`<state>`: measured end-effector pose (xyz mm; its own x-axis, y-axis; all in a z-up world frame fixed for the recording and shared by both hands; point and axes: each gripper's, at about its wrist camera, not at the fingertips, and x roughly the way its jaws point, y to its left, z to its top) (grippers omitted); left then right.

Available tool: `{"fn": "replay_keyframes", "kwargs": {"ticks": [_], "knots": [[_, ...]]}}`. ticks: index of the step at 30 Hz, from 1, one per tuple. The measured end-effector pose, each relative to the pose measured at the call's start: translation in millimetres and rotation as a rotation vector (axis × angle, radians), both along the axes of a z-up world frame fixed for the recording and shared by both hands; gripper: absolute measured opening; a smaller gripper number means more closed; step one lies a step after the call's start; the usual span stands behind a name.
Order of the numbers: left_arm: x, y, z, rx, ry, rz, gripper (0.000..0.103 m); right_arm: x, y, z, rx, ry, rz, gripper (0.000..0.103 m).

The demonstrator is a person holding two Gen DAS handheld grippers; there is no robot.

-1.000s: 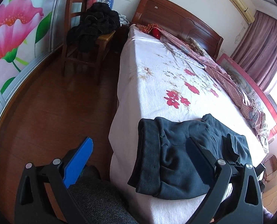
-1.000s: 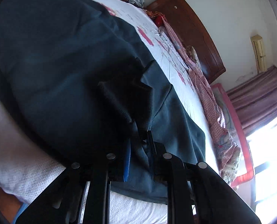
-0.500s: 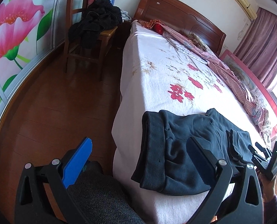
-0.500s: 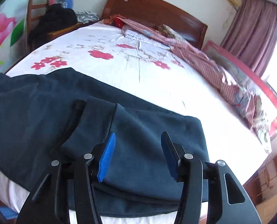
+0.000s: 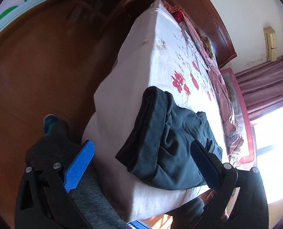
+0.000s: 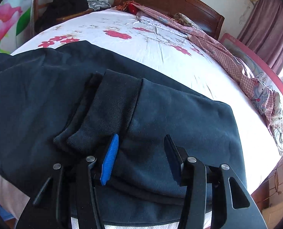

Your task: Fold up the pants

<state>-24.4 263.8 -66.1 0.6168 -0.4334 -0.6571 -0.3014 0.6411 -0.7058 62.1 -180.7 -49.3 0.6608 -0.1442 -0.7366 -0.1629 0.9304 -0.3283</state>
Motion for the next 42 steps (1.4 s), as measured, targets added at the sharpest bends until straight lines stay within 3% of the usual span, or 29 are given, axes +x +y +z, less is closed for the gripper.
{"fn": "replay_keyframes", "kwargs": {"ticks": [3, 6, 11, 13, 14, 15, 17, 19, 21, 24, 26, 28, 31, 32, 36, 38, 42], "knots": [[12, -14, -21, -0.086, 0.058, -0.018, 0.101, 7, 2, -2, -0.013, 0.015, 0.001, 0.049], [19, -24, -38, -0.106, 0.114, -0.005, 0.101, 11, 4, -1, -0.028, 0.025, 0.002, 0.049], [26, -28, -54, -0.147, 0.080, 0.002, 0.101, 13, 4, 0, -0.029, 0.033, -0.020, 0.053], [28, -31, -54, -0.150, 0.066, -0.008, 0.097, 13, 3, 1, -0.030, 0.031, -0.035, 0.060], [26, -31, -51, -0.141, 0.052, -0.003, 0.082, 14, 2, 1, -0.031, 0.033, -0.040, 0.061], [24, -29, -48, -0.110, 0.053, 0.010, 0.076, 15, 1, 2, -0.033, 0.034, -0.044, 0.065], [23, -27, -44, -0.106, 0.043, 0.005, 0.053, 17, -1, 4, -0.048, 0.032, -0.063, 0.072], [24, -23, -44, -0.106, 0.051, -0.011, 0.038, 15, 2, 7, -0.086, 0.015, -0.099, 0.075], [26, -18, -46, -0.139, 0.056, -0.018, 0.031, 3, 18, 18, -0.186, -0.073, -0.128, 0.075], [28, -13, -41, -0.177, 0.080, -0.007, 0.023, -42, 71, 48, -0.117, -0.217, 0.058, 0.077], [31, -13, -31, -0.175, 0.092, -0.013, 0.020, -77, 125, 60, -0.074, -0.281, 0.266, 0.091], [36, -11, -24, -0.189, 0.104, -0.018, 0.019, -110, 183, 61, -0.058, -0.308, 0.504, 0.094], [42, -9, -11, -0.180, 0.111, -0.033, 0.017, -139, 250, 46, -0.107, -0.342, 0.715, 0.094], [43, -9, -7, -0.175, 0.107, -0.038, 0.007, -144, 266, 38, -0.153, -0.362, 0.753, 0.094], [52, -14, 5, -0.118, 0.105, -0.084, 0.008, -146, 304, -1, -0.311, -0.372, 0.864, 0.094], [54, -12, 3, -0.139, 0.109, -0.082, 0.007, -139, 312, -17, -0.381, -0.354, 0.861, 0.094], [51, -9, -2, -0.174, 0.095, -0.091, 0.007, -121, 314, -22, -0.360, -0.344, 0.822, 0.094]]}}
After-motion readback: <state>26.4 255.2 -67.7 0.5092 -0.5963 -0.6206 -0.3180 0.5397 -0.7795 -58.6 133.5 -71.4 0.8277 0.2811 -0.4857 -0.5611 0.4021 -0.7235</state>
